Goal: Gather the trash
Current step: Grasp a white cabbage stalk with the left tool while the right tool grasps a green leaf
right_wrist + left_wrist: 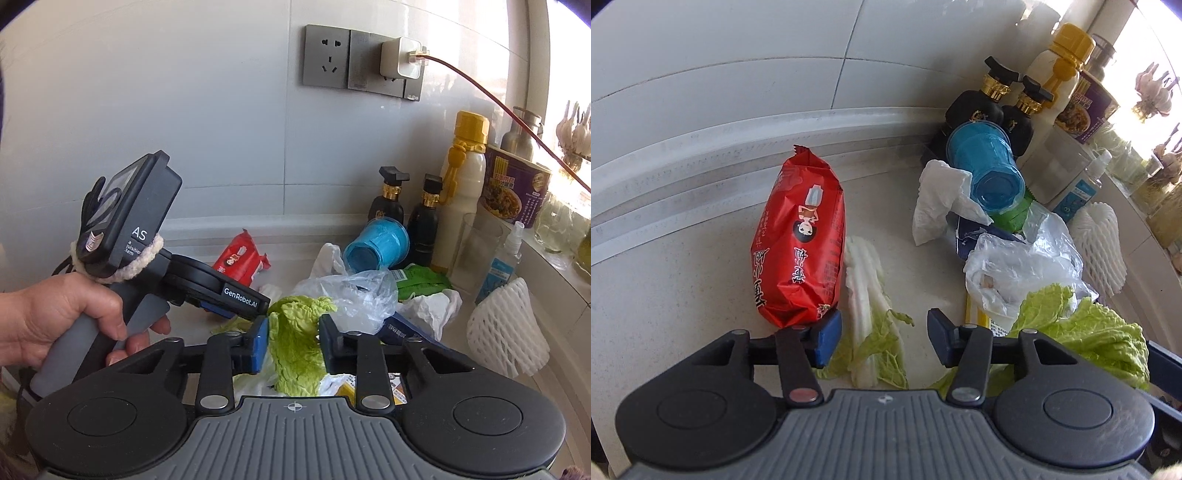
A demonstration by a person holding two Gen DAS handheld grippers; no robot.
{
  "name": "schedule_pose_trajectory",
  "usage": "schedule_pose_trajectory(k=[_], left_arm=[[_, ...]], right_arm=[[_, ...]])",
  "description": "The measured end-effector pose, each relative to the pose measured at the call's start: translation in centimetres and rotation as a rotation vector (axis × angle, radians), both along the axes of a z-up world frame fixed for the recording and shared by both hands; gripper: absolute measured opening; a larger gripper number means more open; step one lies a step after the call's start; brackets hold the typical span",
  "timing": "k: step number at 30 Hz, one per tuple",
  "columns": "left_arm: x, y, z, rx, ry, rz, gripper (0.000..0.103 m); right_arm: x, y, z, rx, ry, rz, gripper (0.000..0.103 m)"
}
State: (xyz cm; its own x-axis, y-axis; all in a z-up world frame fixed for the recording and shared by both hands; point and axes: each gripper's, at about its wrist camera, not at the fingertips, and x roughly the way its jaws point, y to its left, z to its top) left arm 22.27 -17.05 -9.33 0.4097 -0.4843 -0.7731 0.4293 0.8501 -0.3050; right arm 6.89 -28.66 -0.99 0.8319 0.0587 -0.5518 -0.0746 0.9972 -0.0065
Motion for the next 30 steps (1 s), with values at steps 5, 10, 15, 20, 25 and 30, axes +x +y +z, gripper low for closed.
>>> schedule_pose_trajectory(k=[5, 10, 15, 20, 25, 30], left_arm=[[0.3, 0.4, 0.1, -0.046, 0.033, 0.016, 0.049], [0.1, 1.3, 0.6, -0.11, 0.025, 0.045, 0.054], [-0.2, 1.3, 1.3, -0.137, -0.014, 0.064, 0.047], [0.1, 1.4, 1.6, -0.153, 0.001, 0.076, 0.047], [0.0, -0.3, 0.7, -0.013, -0.014, 0.056, 0.044], [0.2, -1.6, -0.3, 0.101, -0.036, 0.048, 0.038]], right_arm=[[-0.3, 0.1, 0.4, 0.0, -0.023, 0.008, 0.009], [-1.0, 0.3, 1.2, 0.008, -0.054, 0.015, 0.007], [-1.4, -0.1, 2.0, 0.011, -0.075, -0.016, 0.007], [-1.6, -1.4, 2.4, 0.021, -0.075, -0.074, 0.006], [-1.9, -2.0, 3.3, 0.051, -0.105, -0.086, 0.006], [-1.9, -1.9, 4.0, 0.056, -0.13, -0.079, 0.006]])
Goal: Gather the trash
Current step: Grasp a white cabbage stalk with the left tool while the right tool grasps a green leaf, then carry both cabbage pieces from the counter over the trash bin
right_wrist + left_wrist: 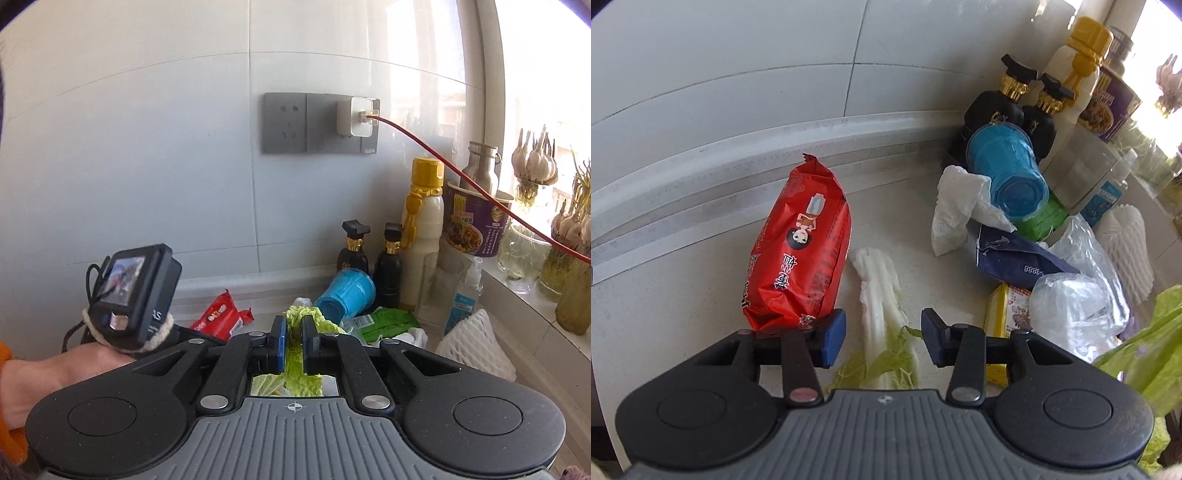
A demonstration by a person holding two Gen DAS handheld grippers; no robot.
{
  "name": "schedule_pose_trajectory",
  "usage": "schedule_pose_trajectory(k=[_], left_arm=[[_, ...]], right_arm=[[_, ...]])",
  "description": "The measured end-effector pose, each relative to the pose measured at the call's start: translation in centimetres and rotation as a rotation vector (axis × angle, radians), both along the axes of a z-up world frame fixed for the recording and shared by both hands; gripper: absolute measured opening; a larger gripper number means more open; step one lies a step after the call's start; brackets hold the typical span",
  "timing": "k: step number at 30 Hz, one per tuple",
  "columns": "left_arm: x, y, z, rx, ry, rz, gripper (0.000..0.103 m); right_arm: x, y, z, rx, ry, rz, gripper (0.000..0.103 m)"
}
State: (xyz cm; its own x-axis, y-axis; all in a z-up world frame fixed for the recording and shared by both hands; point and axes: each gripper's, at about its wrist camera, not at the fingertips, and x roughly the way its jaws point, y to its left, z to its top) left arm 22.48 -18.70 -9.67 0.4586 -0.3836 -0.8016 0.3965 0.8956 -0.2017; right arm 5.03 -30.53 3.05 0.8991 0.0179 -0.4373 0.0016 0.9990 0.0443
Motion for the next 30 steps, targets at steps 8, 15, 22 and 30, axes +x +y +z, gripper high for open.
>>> schedule_pose_trajectory(k=[8, 15, 22, 30], left_arm=[[-0.1, -0.5, 0.1, 0.023, -0.017, -0.009, 0.024], [-0.4, 0.3, 1.8, -0.021, 0.002, -0.029, 0.006], [-1.5, 1.4, 3.9, -0.065, -0.014, -0.044, 0.006], [-3.4, 3.8, 7.0, -0.092, -0.05, -0.06, 0.006]], right_arm=[[0.0, -0.3, 1.7, -0.007, -0.049, -0.014, 0.006], [-0.6, -0.5, 3.2, -0.012, -0.081, -0.027, 0.006], [-1.2, 0.4, 4.7, -0.03, -0.11, -0.029, 0.006], [-2.0, 2.5, 6.1, -0.044, -0.139, -0.012, 0.007]])
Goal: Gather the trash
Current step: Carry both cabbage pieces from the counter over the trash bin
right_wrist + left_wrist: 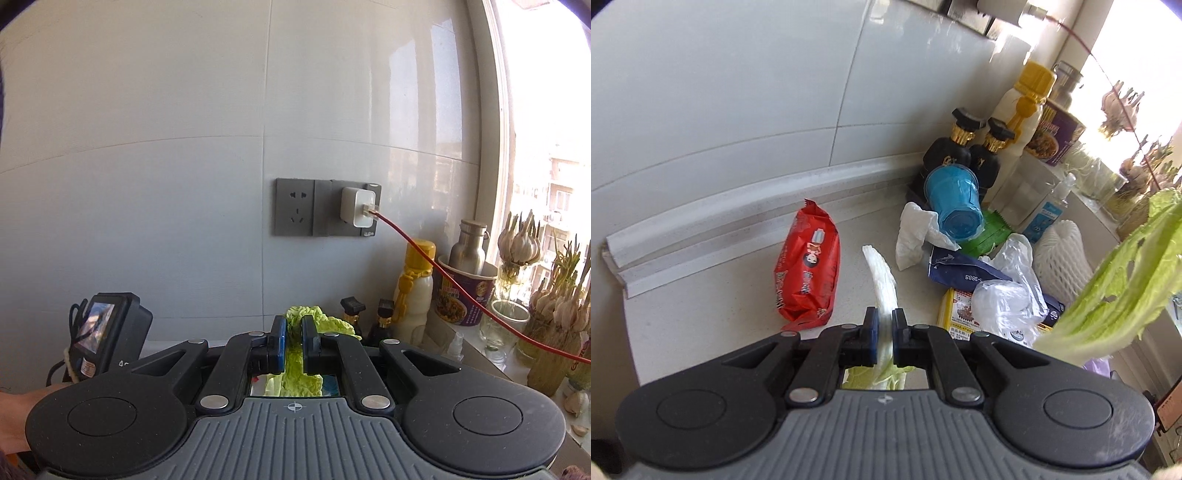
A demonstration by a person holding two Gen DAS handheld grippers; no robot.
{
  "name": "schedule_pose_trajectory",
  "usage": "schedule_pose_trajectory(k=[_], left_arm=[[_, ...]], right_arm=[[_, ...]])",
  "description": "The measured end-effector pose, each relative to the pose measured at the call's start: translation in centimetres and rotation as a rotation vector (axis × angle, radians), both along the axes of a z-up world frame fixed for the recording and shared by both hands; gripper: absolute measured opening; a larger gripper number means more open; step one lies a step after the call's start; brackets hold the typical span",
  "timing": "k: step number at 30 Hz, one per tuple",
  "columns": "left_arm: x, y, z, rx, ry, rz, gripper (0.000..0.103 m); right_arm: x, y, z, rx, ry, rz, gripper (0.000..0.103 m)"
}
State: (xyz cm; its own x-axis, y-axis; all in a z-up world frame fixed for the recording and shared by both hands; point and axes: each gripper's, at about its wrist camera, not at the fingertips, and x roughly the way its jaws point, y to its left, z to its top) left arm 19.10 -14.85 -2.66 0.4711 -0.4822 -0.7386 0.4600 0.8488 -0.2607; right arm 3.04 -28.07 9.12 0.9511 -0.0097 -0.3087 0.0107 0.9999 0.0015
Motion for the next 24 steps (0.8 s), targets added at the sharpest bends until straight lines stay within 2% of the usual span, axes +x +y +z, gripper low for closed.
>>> schedule_pose_trajectory(k=[11, 24], left_arm=[[-2.6, 5.8, 2.2, 0.003, -0.027, 0.05, 0.006], [-5.2, 14.3, 2.2, -0.003, -0.027, 0.171, 0.006]], right_arm=[[-1.4, 4.2, 0.7, -0.01, 0.006, 0.074, 0.007], [-1.4, 11.5, 0.2, -0.01, 0.046, 0.217, 0.007]])
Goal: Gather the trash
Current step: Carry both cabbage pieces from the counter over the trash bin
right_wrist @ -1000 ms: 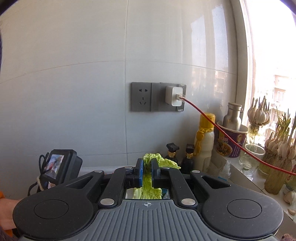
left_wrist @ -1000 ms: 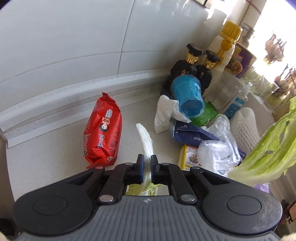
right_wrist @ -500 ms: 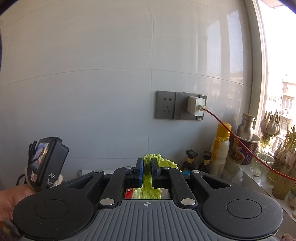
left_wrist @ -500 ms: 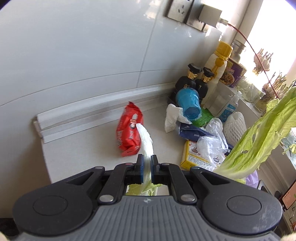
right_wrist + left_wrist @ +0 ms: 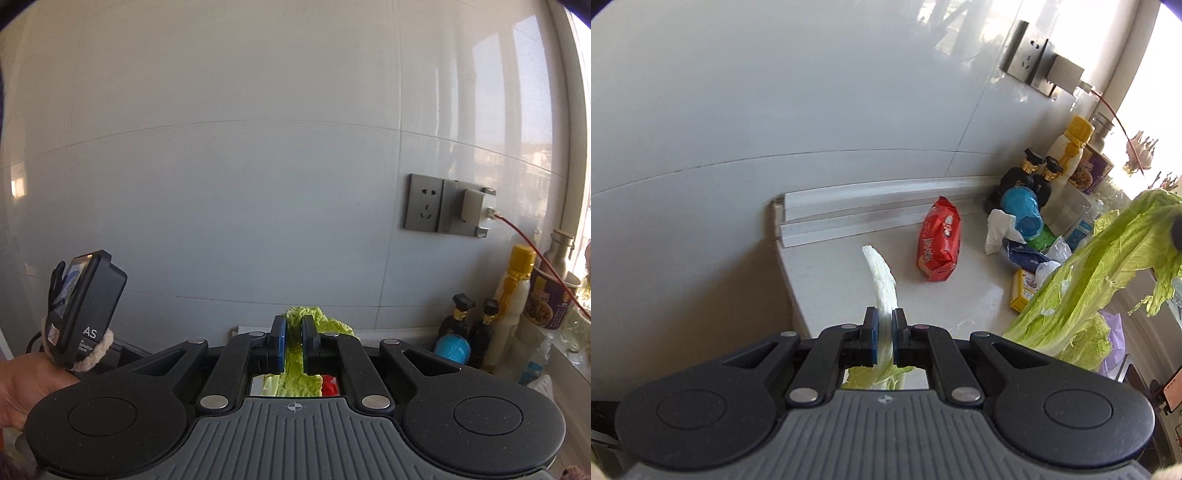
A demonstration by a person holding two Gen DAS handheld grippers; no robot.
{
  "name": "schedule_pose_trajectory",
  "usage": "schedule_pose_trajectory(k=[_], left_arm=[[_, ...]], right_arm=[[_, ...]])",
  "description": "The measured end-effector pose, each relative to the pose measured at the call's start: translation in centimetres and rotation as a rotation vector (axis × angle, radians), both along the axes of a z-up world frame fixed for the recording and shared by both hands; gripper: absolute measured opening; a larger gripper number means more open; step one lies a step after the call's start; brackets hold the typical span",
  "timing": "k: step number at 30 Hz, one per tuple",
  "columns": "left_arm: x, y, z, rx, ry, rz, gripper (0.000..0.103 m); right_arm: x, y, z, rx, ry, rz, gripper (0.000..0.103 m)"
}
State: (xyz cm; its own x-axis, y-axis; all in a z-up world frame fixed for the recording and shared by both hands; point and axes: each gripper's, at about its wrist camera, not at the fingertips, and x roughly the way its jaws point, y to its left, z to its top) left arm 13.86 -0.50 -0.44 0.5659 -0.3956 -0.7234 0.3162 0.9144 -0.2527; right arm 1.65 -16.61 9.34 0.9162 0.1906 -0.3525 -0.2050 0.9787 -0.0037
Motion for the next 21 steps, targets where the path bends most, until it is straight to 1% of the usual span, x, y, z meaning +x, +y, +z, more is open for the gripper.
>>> schedule_pose_trajectory(k=[8, 13, 17, 21], left_arm=[[-1.4, 5.3, -1.4, -0.002, 0.039, 0.095, 0.006], [-2.3, 8.0, -3.0, 0.003, 0.08, 0.147, 0.006], [-3.0, 9.6, -5.1, 0.014, 0.129, 0.184, 0.006], [-3.5, 11.2, -7.9, 0.024, 0.19, 0.218, 0.006]], right_arm=[[0.6, 4.5, -1.9, -0.002, 0.054, 0.091, 0.007], [0.9, 7.1, -3.5, -0.003, 0.096, 0.153, 0.007], [1.5, 9.0, -5.2, -0.001, 0.142, 0.193, 0.007], [1.9, 10.8, -7.3, -0.002, 0.202, 0.234, 0.007]])
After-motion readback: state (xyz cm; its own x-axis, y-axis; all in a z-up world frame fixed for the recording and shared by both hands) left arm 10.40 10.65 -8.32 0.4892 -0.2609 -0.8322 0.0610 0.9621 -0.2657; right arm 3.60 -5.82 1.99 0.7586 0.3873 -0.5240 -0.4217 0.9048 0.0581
